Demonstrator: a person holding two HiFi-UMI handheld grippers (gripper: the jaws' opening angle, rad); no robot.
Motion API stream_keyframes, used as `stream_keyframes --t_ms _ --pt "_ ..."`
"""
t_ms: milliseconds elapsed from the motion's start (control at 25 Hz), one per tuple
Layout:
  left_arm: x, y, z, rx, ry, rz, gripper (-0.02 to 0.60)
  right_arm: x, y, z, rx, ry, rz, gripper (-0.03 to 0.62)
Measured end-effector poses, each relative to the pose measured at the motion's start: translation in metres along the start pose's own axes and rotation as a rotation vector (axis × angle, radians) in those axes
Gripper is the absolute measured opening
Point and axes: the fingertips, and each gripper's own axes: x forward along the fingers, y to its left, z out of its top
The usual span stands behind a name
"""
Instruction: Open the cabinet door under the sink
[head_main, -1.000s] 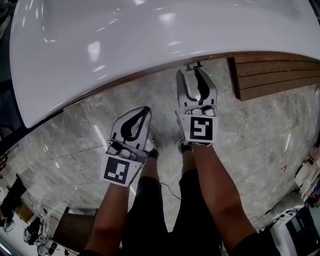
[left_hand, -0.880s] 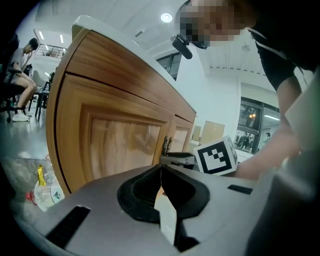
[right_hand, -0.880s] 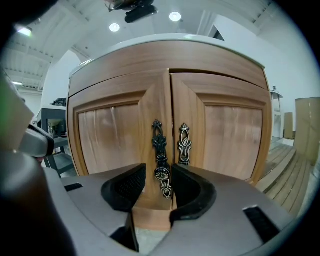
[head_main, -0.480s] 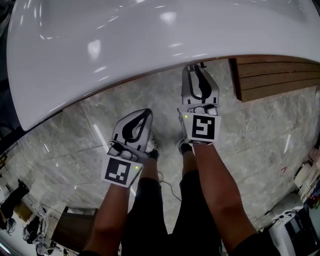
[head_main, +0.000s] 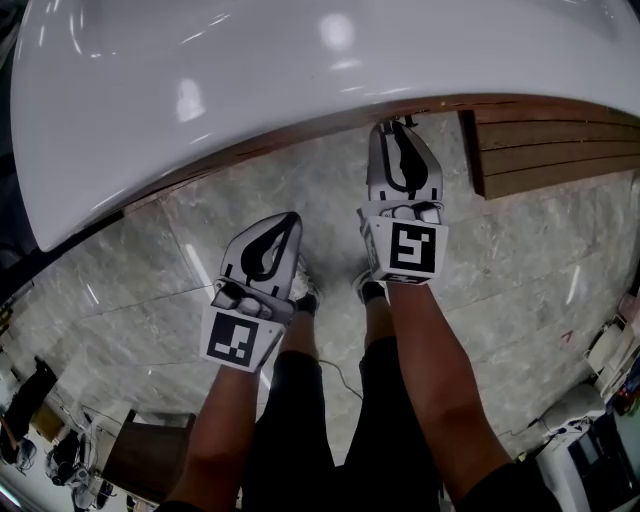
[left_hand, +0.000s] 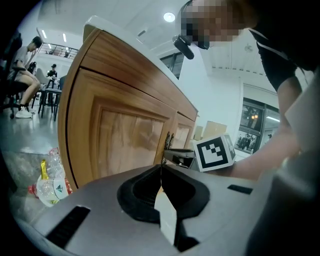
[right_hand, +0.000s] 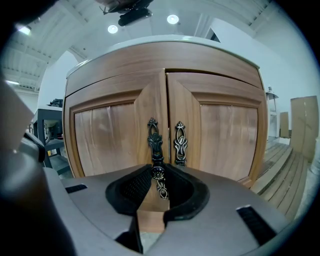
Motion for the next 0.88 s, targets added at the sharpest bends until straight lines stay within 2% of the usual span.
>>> stream_keyframes --t_ms 480,880 --pt "-0.027 0.019 -0.005 -0.002 -0.005 0.011 0.023 -0.025 0.010 -0.007 0.002 0.012 -0.078 0.098" --pt "-0.061 0.030 -0.015 0.027 0.000 -0.044 0.023 -0.056 0.020 -0.016 0.034 0.005 -0.206 0.097"
